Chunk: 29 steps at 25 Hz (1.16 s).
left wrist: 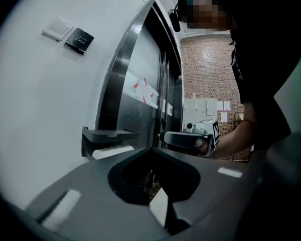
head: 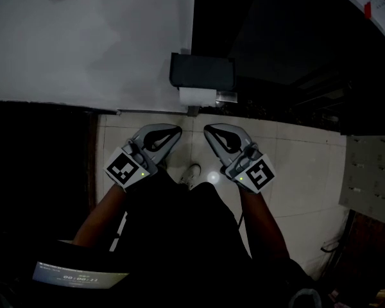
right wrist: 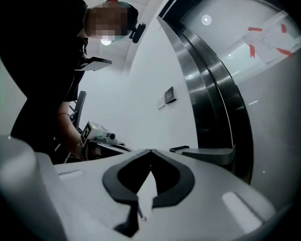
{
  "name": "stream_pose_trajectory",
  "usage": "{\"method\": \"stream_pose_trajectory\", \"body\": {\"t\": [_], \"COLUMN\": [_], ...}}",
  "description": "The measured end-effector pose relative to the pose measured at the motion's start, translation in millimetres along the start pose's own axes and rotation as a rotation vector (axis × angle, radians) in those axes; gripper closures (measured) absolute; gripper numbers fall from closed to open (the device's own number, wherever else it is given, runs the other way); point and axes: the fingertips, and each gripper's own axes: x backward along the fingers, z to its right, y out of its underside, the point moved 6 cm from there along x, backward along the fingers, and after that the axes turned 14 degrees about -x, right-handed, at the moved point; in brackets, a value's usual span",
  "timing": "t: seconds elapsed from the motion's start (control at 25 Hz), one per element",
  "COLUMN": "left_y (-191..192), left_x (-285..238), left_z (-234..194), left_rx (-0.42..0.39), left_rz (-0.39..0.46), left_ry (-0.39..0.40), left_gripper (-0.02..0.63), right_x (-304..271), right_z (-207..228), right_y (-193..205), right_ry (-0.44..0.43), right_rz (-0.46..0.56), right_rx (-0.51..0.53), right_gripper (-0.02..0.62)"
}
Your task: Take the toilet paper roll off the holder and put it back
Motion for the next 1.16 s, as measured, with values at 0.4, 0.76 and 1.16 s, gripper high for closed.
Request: {"method": "stream_pose_trajectory", "body": {"t": [0.4, 0.76, 1.16], "left_y": [-2.0, -2.3, -1.6], "left_x": [-2.1, -2.5, -0.3], "left_z": [4.9, 6.1, 4.3], "left_rx": [-0.007, -0.005, 0.014], "left_rz": [0.017, 0.015, 0.014], "left_ry": [0.024, 0.035, 0.049], "left_gripper": [0.601, 0.601, 0.601], "right_x": [-2.4, -4.4, -12.2], "right_z": [-9.2, -7.3, -12.6], "right_y": [7.3, 6.0, 8.1], "right_ry": [-0.029, -0.02, -0.021], "right_rz": [-0.031, -0.018, -0.04], "right_rx": [0.004, -0.009, -0.003], "right_gripper": [0.595, 0.595, 0.595]}}
